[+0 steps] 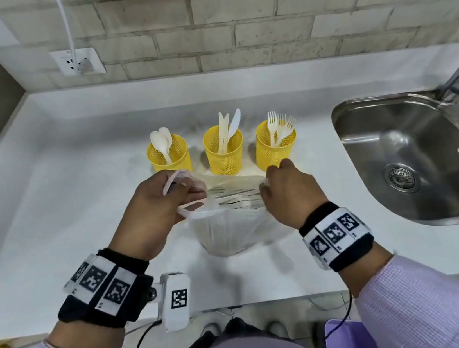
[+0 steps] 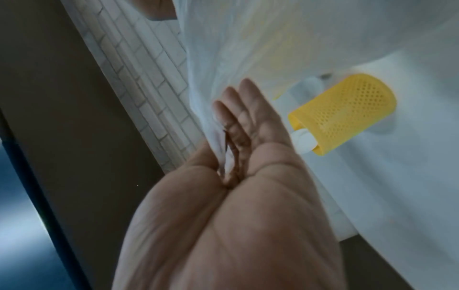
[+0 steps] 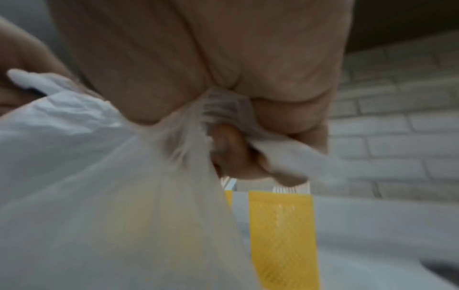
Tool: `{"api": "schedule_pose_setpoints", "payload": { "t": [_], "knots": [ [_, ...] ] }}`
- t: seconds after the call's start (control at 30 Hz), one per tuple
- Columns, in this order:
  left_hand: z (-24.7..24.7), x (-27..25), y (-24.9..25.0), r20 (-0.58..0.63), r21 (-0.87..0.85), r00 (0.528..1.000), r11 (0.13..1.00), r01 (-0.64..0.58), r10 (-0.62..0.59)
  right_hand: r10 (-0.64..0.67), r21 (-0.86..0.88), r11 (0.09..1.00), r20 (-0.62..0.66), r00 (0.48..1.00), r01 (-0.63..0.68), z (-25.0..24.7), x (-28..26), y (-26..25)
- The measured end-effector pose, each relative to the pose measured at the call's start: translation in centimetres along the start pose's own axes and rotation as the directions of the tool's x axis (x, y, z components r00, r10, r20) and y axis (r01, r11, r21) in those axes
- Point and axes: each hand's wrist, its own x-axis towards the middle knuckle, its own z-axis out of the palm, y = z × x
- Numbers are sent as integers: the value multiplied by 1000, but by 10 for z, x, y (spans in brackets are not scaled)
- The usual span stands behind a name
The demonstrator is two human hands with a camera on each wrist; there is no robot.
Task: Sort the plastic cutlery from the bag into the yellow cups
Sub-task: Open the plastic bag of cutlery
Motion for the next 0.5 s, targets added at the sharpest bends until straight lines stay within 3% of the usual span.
{"api": "schedule_pose_setpoints", "payload": {
  "t": [0.07, 0.1, 0.13, 0.17, 0.23, 0.27, 0.33, 0.43, 0.5],
  "knots": [
    [-2, 0, -4, -7, -161, 1000, 987, 8, -9, 1, 297, 955, -14, 1000, 4, 6, 4, 12],
    [-4, 2, -8, 4, -261, 999, 964, 43, -43, 56, 488, 871, -5, 998, -46, 6, 4, 15],
    [-6, 3, -11, 29, -378, 995, 921, 95, -91, 138, 705, 696, 58, 989, -138, 7, 4, 19],
    [-9, 6, -14, 59, -499, 988, 853, 154, -143, 181, 874, 426, 172, 968, -235, 9, 4, 22],
    [-14, 10, -23, 78, -672, 964, 701, 239, -254, 38, 924, -109, 374, 927, -368, 13, 3, 30],
    [-15, 11, -25, 79, -714, 950, 648, 266, -303, -51, 866, -276, 421, 906, -418, 15, 2, 34],
    [-16, 12, -29, 84, -750, 921, 584, 310, -381, -78, 797, -411, 453, 888, -443, 22, -2, 39],
    [-18, 15, -34, 99, -768, 896, 539, 345, -433, -33, 713, -590, 448, 894, -379, 31, -1, 43],
    [-27, 21, -40, 129, -813, 886, 464, 352, -446, -24, 651, -666, 470, 882, -365, 39, 2, 47]
  ]
}}
